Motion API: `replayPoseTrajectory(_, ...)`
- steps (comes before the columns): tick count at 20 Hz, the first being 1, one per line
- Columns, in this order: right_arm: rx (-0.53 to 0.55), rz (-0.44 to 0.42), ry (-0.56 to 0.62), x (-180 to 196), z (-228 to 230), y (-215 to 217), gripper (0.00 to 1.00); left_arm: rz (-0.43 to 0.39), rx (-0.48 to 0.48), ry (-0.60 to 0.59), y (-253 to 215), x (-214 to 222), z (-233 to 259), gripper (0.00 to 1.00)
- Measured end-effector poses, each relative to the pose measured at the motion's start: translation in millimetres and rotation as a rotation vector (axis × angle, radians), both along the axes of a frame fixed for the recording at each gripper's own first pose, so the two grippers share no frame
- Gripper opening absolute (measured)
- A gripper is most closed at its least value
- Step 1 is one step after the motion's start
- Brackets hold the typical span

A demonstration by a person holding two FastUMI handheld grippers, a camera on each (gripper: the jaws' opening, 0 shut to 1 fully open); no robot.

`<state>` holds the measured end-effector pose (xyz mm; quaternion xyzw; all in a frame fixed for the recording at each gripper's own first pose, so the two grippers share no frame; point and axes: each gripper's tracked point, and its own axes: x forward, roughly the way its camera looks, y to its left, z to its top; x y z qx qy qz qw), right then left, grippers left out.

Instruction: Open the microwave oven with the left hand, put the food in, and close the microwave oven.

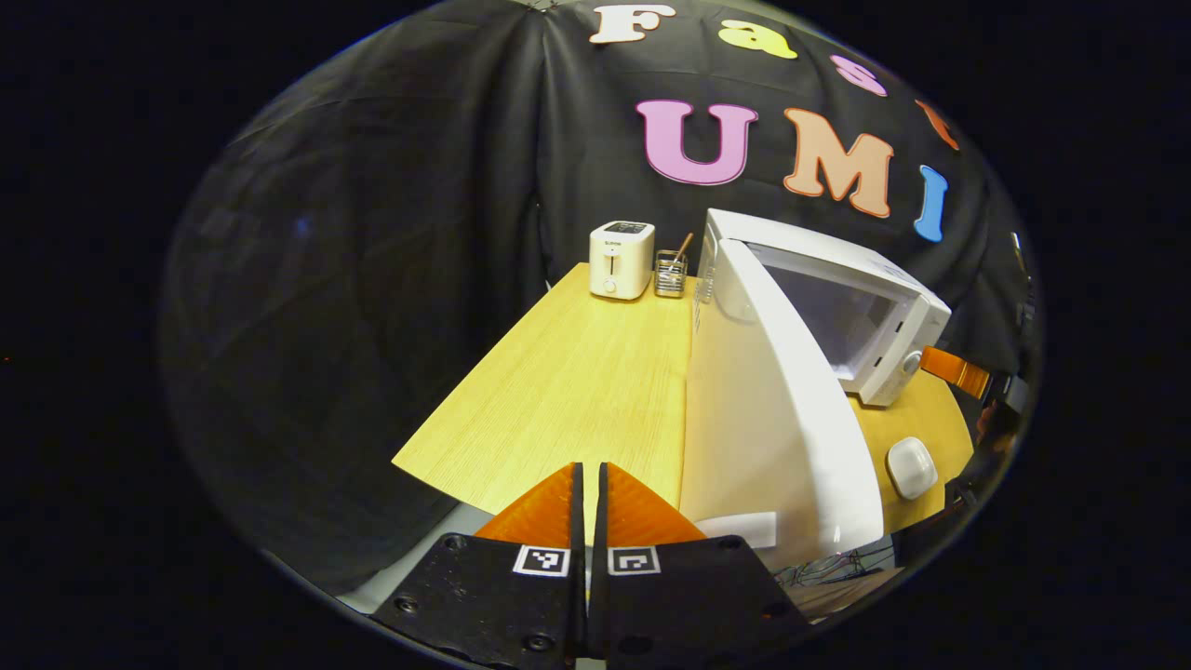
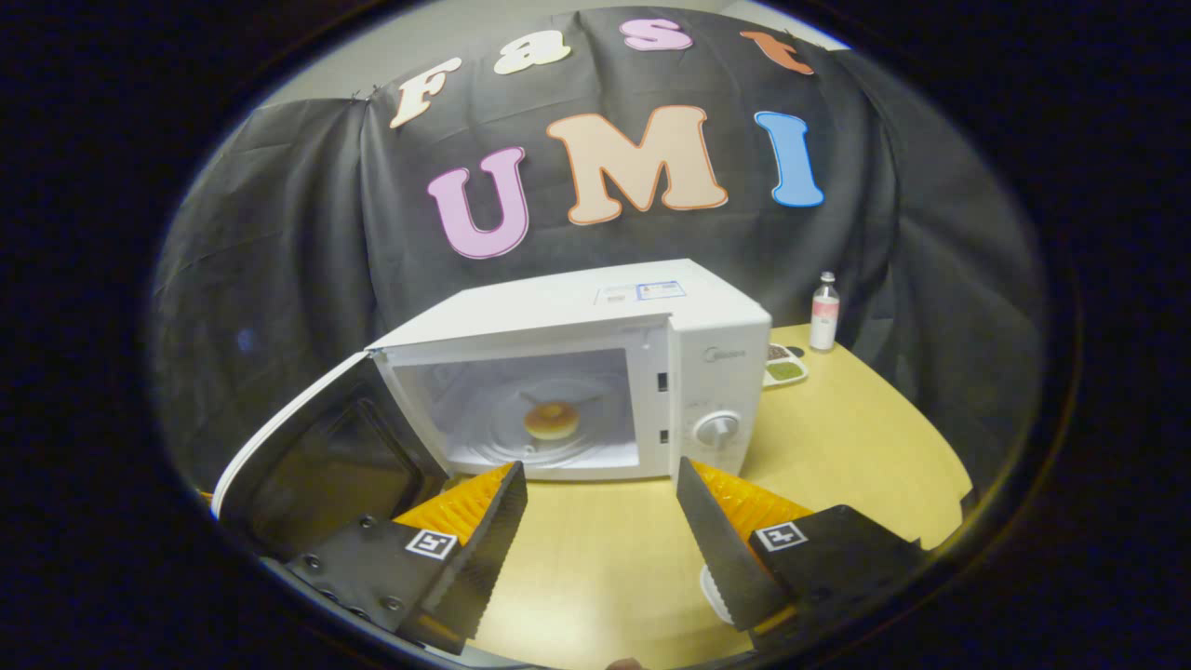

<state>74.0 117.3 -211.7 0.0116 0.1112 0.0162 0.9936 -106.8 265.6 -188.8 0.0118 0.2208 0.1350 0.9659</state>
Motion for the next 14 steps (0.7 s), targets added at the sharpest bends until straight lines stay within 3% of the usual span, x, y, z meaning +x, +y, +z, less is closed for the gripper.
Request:
replayPoseTrajectory(7,0.007,-0.062,0.015,-46,20,-44,0.92,-0.076,0.004,0.010,-26,5,1,0.01)
replayPoseTrajectory(8,0.009,-0.072,0.015,-51,23,-50,1.00,-0.085,-0.009,0.008,-31,6,0,0.01)
replayPoseTrajectory(9,0.011,-0.083,0.019,-56,25,-56,0.92,-0.094,-0.017,0.004,-36,8,1,0.01)
replayPoseTrajectory(11,0.010,-0.101,0.014,-63,34,-67,0.92,-0.110,-0.015,0.002,-47,12,3,0.01)
replayPoseTrajectory(12,0.009,-0.110,0.015,-65,36,-73,1.00,-0.116,-0.012,0.002,-53,13,3,0.01)
replayPoseTrajectory(13,0.010,-0.116,0.017,-67,37,-78,1.00,-0.125,-0.014,0.002,-59,16,4,0.01)
replayPoseTrajectory(14,0.013,-0.122,0.022,-68,37,-84,0.92,-0.137,-0.020,0.004,-68,19,3,0.01)
